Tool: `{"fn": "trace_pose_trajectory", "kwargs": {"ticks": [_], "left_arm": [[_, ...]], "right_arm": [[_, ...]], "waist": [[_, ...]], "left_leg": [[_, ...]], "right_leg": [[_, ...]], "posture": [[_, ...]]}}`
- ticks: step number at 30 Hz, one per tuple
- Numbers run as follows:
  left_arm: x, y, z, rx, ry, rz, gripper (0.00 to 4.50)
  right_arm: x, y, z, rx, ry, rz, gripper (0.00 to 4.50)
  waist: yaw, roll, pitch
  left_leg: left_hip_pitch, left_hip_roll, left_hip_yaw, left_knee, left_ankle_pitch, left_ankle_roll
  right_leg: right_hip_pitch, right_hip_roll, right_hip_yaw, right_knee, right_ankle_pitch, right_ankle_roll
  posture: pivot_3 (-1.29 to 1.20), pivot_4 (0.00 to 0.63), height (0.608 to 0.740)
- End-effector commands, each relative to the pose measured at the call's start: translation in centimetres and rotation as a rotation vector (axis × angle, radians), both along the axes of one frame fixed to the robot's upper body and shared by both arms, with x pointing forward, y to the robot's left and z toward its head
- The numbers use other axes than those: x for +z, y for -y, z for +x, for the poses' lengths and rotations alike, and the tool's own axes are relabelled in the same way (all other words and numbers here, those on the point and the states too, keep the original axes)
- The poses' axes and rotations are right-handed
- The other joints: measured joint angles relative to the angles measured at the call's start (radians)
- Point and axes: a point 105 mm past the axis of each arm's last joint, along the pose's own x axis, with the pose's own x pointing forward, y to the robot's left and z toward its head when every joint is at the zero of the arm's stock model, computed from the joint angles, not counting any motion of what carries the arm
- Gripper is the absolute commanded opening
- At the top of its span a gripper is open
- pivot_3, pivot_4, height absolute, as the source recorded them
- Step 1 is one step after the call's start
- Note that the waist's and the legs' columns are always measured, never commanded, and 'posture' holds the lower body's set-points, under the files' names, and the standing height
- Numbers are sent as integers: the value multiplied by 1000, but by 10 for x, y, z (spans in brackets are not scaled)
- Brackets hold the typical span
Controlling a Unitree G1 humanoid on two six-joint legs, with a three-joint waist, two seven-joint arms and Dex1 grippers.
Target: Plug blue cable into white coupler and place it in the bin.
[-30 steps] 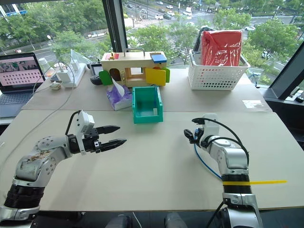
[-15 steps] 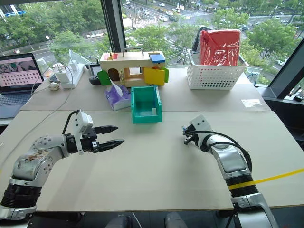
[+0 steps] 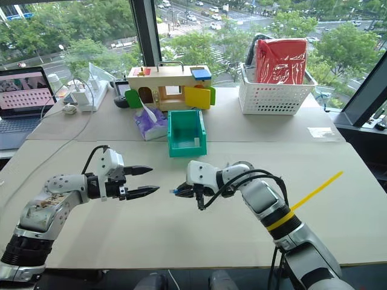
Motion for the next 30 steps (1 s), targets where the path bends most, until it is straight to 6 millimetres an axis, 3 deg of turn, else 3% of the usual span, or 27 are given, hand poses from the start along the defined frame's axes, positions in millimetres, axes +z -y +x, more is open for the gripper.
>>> {"fn": "trace_pose_trajectory", "kwargs": {"ticks": [1,4,6,8,12,16,24,28,30], "left_arm": [[4,5,-9,-50,42,45,3598],[1,6,-11,-66,33,54,3598],[0,9,-10,-83,63,75,3598],[3,10,-5,-65,94,71,3598],[7,13,-3,-97,98,67,3598],[2,24,-12,-205,54,58,3598],[-17,62,-24,-375,-39,-17,3598],[-46,60,-22,-403,-66,50,3598],[-51,61,-16,-395,-77,57,3598]], "right_arm": [[-3,4,-1,44,27,-35,108],[-7,8,-4,62,5,-56,108],[-8,13,-7,67,-11,-76,1137],[-6,16,-9,66,-33,-88,1617],[27,13,-12,12,-73,31,3033],[53,26,-17,-79,-101,107,4456],[68,64,-12,-310,-60,123,4456],[65,76,-11,-397,-36,102,4456],[64,84,-9,-441,-16,85,4456]], "waist": [[2,0,0],[9,0,0],[11,0,0],[14,0,0],[13,0,0],[16,0,0],[26,0,0],[18,0,0],[17,0,0]], "left_leg": [[0,0,0,0,0,0],[0,0,-1,0,0,0],[0,0,-1,0,0,0],[0,0,-2,0,0,0],[0,0,-2,1,0,0],[0,0,-3,1,0,0],[-1,0,-4,1,0,0],[-1,0,-5,2,0,0],[-1,0,-5,1,0,0]], "right_leg": [[0,0,-1,0,0,0],[0,0,-2,0,0,0],[0,0,-2,1,0,-1],[0,0,-3,1,0,-1],[0,0,-3,1,0,-2],[1,0,-5,1,0,-2],[1,-1,-8,1,-1,-2],[1,-1,-8,1,-1,-3],[1,-1,-8,1,-1,-3]], "posture": [[0,150,734],[0,150,734],[0,150,734],[0,150,734],[0,150,734],[0,150,734],[0,150,734],[0,150,734],[0,150,734]]}}
